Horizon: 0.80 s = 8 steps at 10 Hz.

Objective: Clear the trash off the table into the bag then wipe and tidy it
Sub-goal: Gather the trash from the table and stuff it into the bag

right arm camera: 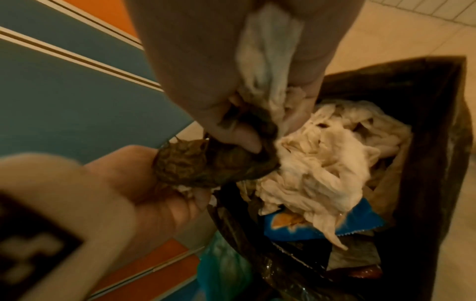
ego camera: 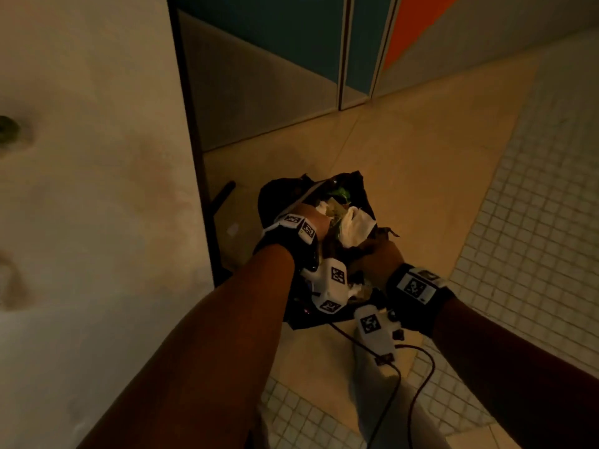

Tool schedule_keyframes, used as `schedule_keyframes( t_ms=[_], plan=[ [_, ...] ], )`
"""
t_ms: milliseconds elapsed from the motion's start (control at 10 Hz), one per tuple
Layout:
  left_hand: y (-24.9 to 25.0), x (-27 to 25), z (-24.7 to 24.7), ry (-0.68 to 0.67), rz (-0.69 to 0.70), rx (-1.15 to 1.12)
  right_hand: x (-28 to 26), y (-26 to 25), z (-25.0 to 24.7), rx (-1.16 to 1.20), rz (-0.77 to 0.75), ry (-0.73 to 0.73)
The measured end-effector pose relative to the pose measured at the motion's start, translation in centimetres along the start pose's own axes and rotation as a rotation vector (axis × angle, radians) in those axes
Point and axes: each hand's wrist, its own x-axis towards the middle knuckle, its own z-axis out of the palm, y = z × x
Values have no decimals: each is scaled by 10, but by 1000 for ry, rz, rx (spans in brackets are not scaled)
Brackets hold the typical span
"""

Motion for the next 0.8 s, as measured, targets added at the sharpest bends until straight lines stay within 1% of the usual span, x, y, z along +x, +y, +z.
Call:
schedule_keyframes(
  t_ms=[100, 200, 300, 400, 500, 600, 700, 800],
  plan=[
    [-18, 72, 31, -93, 158, 355, 23, 10, 12, 43, 61, -16],
    [-18, 88, 41, -119, 102, 377, 40, 18, 18, 6, 56, -32],
    [-14, 95, 56, -89, 143, 369, 56, 23, 24, -124, 21, -73],
    [-17, 107, 69, -88, 196, 487, 63, 27, 29, -217, -11, -135],
    [-20, 112, 74, -205, 171, 618, 65, 29, 31, -216, -41, -176],
    [-18, 96, 57, -210, 120, 658, 60, 31, 29, -110, -10, -169],
    [2, 74, 30, -310, 152, 569, 35, 19, 18, 0, 33, -188],
    [17, 43, 3, -320, 234, 555, 9, 7, 1, 174, 65, -158]
  ],
)
